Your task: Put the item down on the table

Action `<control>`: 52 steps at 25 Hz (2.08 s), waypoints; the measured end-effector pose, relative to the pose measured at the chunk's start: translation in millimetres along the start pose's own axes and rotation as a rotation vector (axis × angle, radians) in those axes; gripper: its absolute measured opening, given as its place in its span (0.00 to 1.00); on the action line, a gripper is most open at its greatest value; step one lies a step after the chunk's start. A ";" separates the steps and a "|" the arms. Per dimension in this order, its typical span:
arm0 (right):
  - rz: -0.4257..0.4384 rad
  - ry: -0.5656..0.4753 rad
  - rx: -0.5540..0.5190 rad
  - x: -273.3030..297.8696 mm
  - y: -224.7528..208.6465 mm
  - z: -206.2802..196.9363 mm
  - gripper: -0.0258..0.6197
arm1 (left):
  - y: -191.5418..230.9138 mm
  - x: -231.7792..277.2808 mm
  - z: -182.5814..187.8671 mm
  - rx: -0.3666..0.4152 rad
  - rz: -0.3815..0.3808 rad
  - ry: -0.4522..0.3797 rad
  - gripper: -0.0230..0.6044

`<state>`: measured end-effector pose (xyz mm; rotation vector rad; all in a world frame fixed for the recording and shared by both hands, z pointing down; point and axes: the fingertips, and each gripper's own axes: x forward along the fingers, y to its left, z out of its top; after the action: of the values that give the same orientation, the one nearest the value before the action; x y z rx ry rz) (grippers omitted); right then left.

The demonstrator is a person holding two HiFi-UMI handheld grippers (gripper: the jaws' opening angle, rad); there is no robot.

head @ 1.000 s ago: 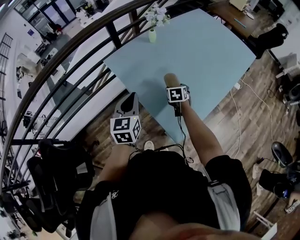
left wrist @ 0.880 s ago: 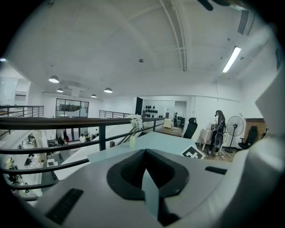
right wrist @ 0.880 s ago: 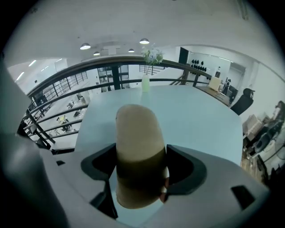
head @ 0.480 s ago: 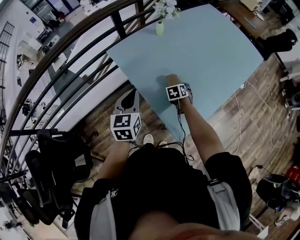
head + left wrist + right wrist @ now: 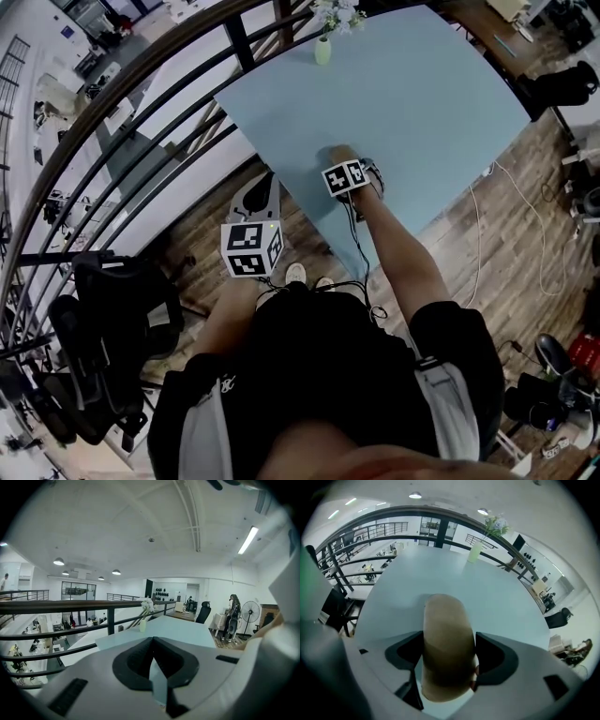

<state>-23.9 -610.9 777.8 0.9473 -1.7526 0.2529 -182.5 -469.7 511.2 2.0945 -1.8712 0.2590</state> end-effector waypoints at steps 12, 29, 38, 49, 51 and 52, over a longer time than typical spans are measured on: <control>0.109 -0.573 0.310 -122.9 -35.0 60.1 0.36 | -23.0 -3.3 17.5 0.040 -0.050 -0.044 0.05; -0.207 -1.183 0.523 -382.0 -113.9 17.5 0.04 | -95.5 -7.6 60.4 0.109 -0.211 -0.161 0.05; -0.282 -1.211 0.542 -420.9 -116.9 -7.4 0.04 | -123.0 -17.0 68.4 0.139 -0.277 -0.183 0.06; -0.250 -1.236 0.541 -430.1 -111.7 -15.6 0.04 | -130.8 -26.1 71.5 0.152 -0.277 -0.199 0.06; -0.241 -1.237 0.545 -429.0 -111.5 -16.6 0.04 | -131.6 -26.7 69.5 0.153 -0.276 -0.196 0.05; -0.240 -1.237 0.546 -429.1 -111.4 -16.7 0.04 | -131.6 -27.0 68.9 0.154 -0.275 -0.195 0.05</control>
<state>111.8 -472.3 378.8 1.9575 -2.6923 -0.0641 -61.0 -456.9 422.5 2.5312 -1.6810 0.1404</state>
